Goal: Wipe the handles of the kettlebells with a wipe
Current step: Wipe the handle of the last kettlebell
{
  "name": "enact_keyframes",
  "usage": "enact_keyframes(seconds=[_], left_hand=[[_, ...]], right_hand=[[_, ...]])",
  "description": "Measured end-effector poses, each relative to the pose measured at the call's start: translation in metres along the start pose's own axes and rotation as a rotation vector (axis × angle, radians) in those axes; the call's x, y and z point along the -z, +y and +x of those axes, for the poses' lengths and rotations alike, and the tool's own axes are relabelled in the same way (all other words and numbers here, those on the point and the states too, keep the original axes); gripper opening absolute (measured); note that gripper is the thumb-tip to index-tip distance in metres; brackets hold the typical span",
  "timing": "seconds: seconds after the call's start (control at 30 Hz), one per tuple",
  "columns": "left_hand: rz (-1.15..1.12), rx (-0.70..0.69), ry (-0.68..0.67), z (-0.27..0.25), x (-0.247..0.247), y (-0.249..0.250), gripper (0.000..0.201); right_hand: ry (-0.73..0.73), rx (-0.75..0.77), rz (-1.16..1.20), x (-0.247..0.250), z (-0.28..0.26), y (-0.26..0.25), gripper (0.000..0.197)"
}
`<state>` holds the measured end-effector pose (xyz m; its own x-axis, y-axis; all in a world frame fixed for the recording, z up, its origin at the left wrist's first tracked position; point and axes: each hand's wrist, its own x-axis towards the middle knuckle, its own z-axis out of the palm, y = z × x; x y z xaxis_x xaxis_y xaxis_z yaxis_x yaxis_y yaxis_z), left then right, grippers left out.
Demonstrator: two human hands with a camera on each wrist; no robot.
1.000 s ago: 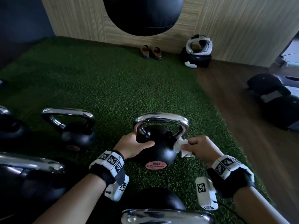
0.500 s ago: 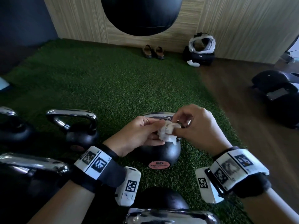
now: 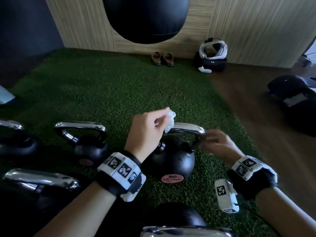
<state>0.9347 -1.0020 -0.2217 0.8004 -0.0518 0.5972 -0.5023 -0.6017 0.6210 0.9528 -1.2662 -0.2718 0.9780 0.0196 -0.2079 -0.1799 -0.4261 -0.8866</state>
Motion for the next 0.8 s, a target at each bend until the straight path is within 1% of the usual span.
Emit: enact_keyframes(seconds=[0.03,0.07,0.1,0.17,0.23,0.27,0.3,0.33,0.37,0.4,0.43,0.5,0.53,0.57,0.6,0.67,0.7,0.73,0.8], left_hand=[[0.035,-0.005,-0.046,0.002,-0.005,0.001,0.029],[0.061,-0.02,-0.081,0.003,-0.01,0.001,0.028],[0.082,-0.061,-0.107,0.003,-0.016,0.001,0.027],[0.149,-0.172,-0.165,-0.003,-0.025,0.005,0.023],[0.195,-0.268,-0.179,-0.013,-0.027,0.008,0.018],[0.18,-0.268,-0.167,-0.016,-0.026,0.005,0.019],[0.138,-0.211,-0.139,-0.017,-0.022,0.001,0.022],[0.093,-0.124,-0.087,-0.017,-0.016,-0.006,0.025],[0.068,-0.051,-0.029,-0.016,-0.011,-0.013,0.025],[0.065,-0.01,0.004,-0.016,-0.008,-0.02,0.025],[0.071,-0.012,0.003,-0.016,-0.005,-0.023,0.026],[0.075,-0.093,-0.04,-0.022,-0.006,-0.026,0.029],[0.068,-0.108,-0.046,-0.025,-0.007,-0.028,0.03],[0.056,-0.082,-0.029,-0.029,-0.008,-0.031,0.029],[0.044,-0.026,0.011,-0.03,-0.009,-0.038,0.027],[-0.003,0.12,0.088,-0.033,-0.011,-0.055,0.025],[-0.032,0.179,0.097,-0.035,-0.011,-0.061,0.025],[-0.04,0.204,0.1,-0.037,-0.011,-0.064,0.026],[-0.05,0.188,0.109,-0.044,-0.01,-0.061,0.026]], right_hand=[[-0.091,-0.015,-0.027,-0.008,0.005,0.008,0.058],[-0.132,-0.004,-0.065,-0.016,0.009,0.014,0.066],[-0.126,0.017,-0.103,-0.024,0.015,0.022,0.074],[-0.068,0.079,-0.142,-0.034,0.028,0.038,0.082],[-0.007,0.09,-0.134,-0.039,0.032,0.044,0.078],[0.013,0.091,-0.127,-0.04,0.031,0.046,0.073],[0.021,0.089,-0.127,-0.041,0.03,0.048,0.068],[0.021,0.093,-0.123,-0.042,0.029,0.048,0.063],[0.019,0.094,-0.121,-0.043,0.028,0.049,0.06],[0.02,0.099,-0.122,-0.044,0.028,0.05,0.06],[0.023,0.102,-0.118,-0.044,0.028,0.051,0.061],[0.035,0.108,-0.096,-0.044,0.03,0.054,0.062],[0.036,0.109,-0.083,-0.044,0.031,0.056,0.062],[0.033,0.104,-0.066,-0.045,0.033,0.057,0.064],[0.026,0.098,-0.048,-0.045,0.033,0.058,0.066],[0.021,0.092,-0.007,-0.047,0.035,0.061,0.066],[0.026,0.089,0.025,-0.048,0.035,0.062,0.064],[0.032,0.095,0.055,-0.049,0.034,0.062,0.063],[0.033,0.095,0.09,-0.051,0.034,0.063,0.062]])
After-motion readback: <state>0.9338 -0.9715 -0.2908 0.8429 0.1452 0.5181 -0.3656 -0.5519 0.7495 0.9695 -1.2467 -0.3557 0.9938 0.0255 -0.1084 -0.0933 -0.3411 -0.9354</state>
